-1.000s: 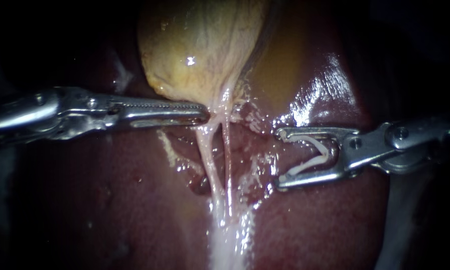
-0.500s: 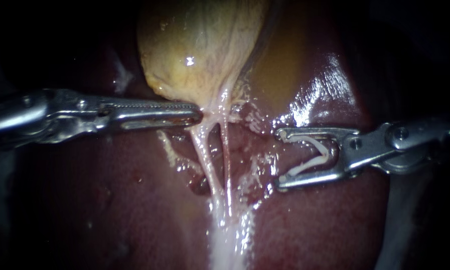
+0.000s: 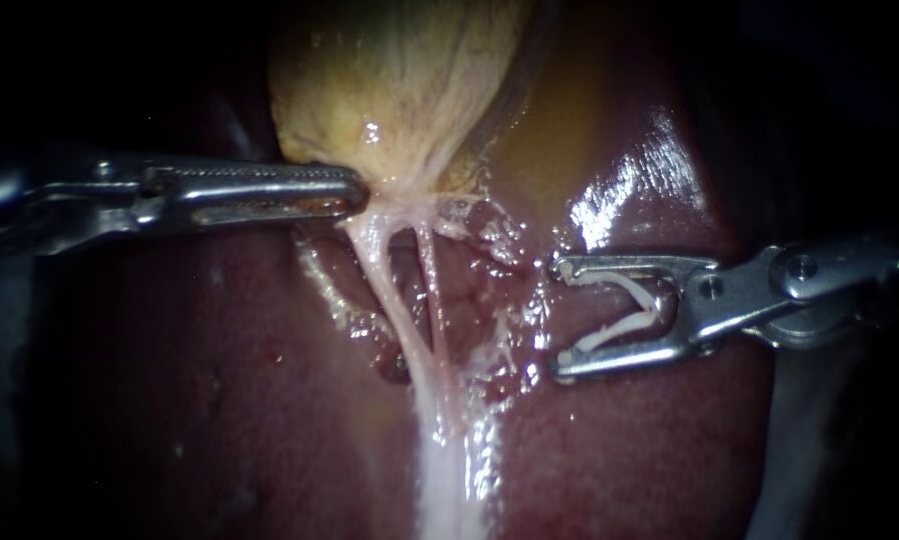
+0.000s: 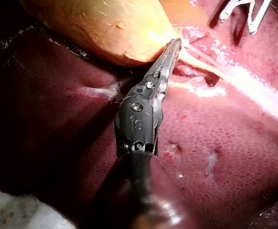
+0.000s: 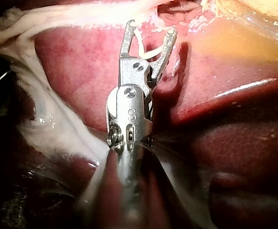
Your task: Grabbing gallbladder
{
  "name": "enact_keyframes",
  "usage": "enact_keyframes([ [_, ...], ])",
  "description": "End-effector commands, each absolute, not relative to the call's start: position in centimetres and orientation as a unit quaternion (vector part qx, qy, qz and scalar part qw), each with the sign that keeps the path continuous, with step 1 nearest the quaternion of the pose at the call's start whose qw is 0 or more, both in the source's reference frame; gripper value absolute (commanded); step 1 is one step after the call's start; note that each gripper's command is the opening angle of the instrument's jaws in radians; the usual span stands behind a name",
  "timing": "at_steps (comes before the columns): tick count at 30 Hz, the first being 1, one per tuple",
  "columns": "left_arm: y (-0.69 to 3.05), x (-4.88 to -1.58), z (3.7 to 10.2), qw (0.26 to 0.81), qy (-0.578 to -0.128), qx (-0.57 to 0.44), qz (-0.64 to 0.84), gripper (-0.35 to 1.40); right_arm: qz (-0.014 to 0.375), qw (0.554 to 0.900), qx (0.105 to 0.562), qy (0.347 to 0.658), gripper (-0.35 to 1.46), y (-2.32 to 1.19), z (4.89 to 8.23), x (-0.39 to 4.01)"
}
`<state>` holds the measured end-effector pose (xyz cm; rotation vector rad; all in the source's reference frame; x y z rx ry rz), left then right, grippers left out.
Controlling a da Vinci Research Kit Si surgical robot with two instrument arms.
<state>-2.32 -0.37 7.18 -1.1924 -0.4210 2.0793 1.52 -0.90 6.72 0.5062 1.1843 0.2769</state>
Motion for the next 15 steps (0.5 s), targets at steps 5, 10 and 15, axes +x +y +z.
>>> enact_keyframes([
  [5,-0.37,-2.32,7.17,0.347,-0.162,-0.46,0.801,-0.35,0.129,0.791,0.235,0.55,0.5,-0.9,6.72,1.52],
  [10,-0.37,-2.32,7.17,0.347,-0.162,-0.46,0.801,-0.35,0.129,0.791,0.235,0.55,0.5,-0.9,6.72,1.52],
  [15,-0.37,-2.32,7.17,0.347,-0.162,-0.46,0.801,-0.35,0.129,0.791,0.235,0.55,0.5,-0.89,6.72,1.52],
])
